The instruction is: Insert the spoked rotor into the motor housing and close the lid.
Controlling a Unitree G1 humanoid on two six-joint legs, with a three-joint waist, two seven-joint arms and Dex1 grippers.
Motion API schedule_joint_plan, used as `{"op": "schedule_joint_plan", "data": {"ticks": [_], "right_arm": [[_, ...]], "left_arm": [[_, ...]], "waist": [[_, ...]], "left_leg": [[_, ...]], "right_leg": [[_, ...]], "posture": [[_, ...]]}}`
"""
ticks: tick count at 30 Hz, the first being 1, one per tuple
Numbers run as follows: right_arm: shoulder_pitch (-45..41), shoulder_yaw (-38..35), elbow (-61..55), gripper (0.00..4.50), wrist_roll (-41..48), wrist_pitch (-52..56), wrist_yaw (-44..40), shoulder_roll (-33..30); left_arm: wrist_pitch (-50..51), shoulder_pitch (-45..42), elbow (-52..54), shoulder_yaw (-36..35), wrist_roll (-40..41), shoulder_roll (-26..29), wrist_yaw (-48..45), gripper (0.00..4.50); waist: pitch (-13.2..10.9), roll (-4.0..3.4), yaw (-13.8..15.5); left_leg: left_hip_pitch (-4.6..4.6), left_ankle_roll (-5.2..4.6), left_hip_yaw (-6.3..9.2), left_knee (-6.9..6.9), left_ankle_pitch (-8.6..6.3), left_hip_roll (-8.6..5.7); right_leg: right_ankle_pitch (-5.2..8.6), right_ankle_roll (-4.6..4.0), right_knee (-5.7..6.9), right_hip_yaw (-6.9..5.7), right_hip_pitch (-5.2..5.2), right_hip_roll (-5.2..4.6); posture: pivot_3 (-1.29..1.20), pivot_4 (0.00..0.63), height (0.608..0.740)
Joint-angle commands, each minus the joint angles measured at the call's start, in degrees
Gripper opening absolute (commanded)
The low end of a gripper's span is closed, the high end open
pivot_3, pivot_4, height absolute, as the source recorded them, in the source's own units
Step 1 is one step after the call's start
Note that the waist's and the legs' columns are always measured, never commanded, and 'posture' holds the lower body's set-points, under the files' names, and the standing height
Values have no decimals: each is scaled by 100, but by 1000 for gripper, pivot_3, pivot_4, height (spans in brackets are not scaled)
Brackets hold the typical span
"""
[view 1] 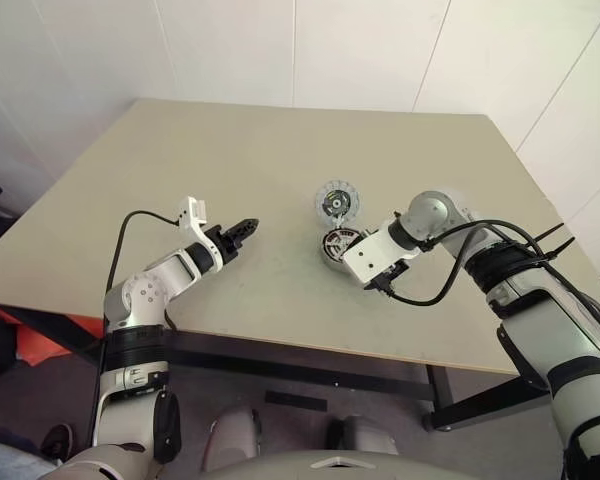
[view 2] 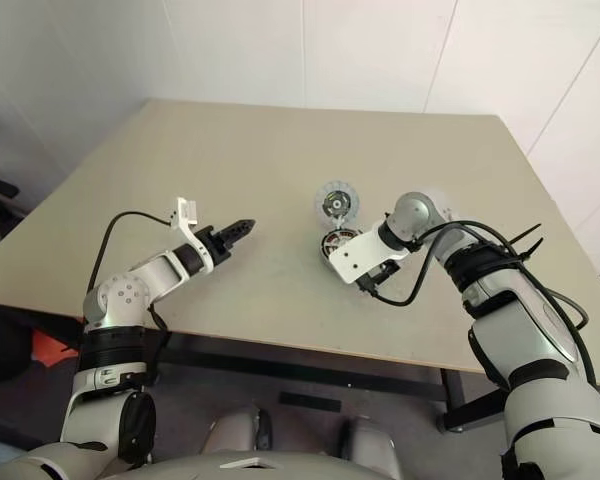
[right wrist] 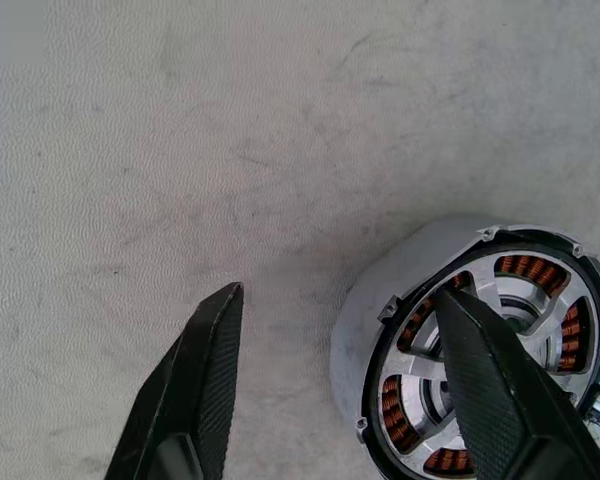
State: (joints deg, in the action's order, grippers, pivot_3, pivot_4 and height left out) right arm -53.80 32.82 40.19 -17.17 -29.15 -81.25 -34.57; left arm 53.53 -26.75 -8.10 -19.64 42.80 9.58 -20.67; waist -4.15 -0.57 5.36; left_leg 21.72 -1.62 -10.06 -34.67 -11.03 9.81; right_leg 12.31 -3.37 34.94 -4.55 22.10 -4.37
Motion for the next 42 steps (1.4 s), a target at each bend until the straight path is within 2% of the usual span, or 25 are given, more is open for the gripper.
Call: {"op": "schedule_joint_plan", "data": {"ticks": [1, 6, 8, 16, 19, 24, 30, 34, 36, 38, 40, 42], "right_arm": [[-91, -6, 42, 2275, -52, 40, -126, 23], [-162, -68, 152, 570, -163, 48, 78, 71], [-179, -84, 214, 72, -211, 30, 141, 98], [-228, -197, 385, 30, -320, 56, 524, 187], [-203, -394, 265, 30, -120, 473, 612, 283], [-52, -1118, -460, 30, 697, 2725, 440, 666], [-13, -1511, -1658, 30, 1197, 5739, 405, 837], [-241, -1822, -2225, 30, 1540, 8358, 958, 1167], [-415, -2061, -2311, 30, 1664, 10049, 1475, 1426], [-470, -2277, -2396, 30, 1707, 11279, 2022, 1640], [-492, -2617, -2391, 30, 1692, 11998, 2603, 1902], [-608, -3168, -2229, 30, 1551, 12165, 3344, 2343]], "left_arm": [[-124, -71, 171, -33, 72, 30, 9, 1683], [-167, -49, 176, -26, 60, -7, 43, 1683], [-178, -24, 189, -16, 64, -11, 50, 1683], [-206, -11, 181, -18, 74, -6, 86, 1683], [-223, 18, 174, -5, 64, -23, 92, 1683], [-243, 86, 198, 9, 61, -64, 109, 1683], [-293, 225, 278, 51, 47, -177, 154, 1683], [-343, 388, 393, 72, 44, -279, 220, 1683], [-361, 472, 467, 52, 66, -310, 258, 1683], [-377, 546, 533, 32, 76, -320, 289, 1683], [-384, 640, 641, -7, 112, -348, 344, 1683], [-385, 767, 738, -25, 143, -359, 379, 1683]], "waist": [[0, 0, 3], [1, 1, 16], [2, 4, 6], [1, 6, -16], [1, 7, -51], [-3, 11, -128], [-4, 10, -43], [-5, 8, 25], [-6, 7, 27], [-6, 7, 34], [-6, 7, 51], [-6, 7, 53]], "left_leg": [[0, 0, 0, 0, 0, 0], [7, -10, 0, -1, -5, -2], [7, -13, -1, -6, -8, -1], [-13, 2, -1, -8, 0, 4], [-19, 7, 0, -9, 3, 4], [-18, 12, 1, -10, 7, 7], [39, -8, 2, -10, 17, 9], [48, -9, 0, -9, 16, 9], [45, 13, 1, -9, 8, 9], [38, 20, 2, -7, 10, 9], [27, 30, 4, -2, 16, 9], [15, 50, 4, 7, 27, 6]], "right_leg": [[0, 0, 1, 0, 0, 0], [0, 0, -4, 0, 0, -1], [0, 0, -4, 0, 0, -1], [-1, -1, 7, 0, -10, 1], [-1, -1, 7, 1, -13, 1], [-4, -5, 12, 2, -10, 5], [-7, -13, 28, -1, 46, 7], [-6, -13, 26, 0, 56, 6], [-6, -13, 27, 0, 55, 6], [-6, -13, 30, 1, 51, 6], [-6, -12, 30, 1, 43, 7], [-5, -10, 28, 3, 36, 6]], "posture": [[0, 0, 740], [0, 0, 740], [0, 0, 740], [0, 0, 740], [0, 0, 740], [0, 0, 740], [0, 0, 740], [0, 0, 740], [0, 0, 740], [0, 0, 740], [0, 0, 740], [0, 0, 740]]}}
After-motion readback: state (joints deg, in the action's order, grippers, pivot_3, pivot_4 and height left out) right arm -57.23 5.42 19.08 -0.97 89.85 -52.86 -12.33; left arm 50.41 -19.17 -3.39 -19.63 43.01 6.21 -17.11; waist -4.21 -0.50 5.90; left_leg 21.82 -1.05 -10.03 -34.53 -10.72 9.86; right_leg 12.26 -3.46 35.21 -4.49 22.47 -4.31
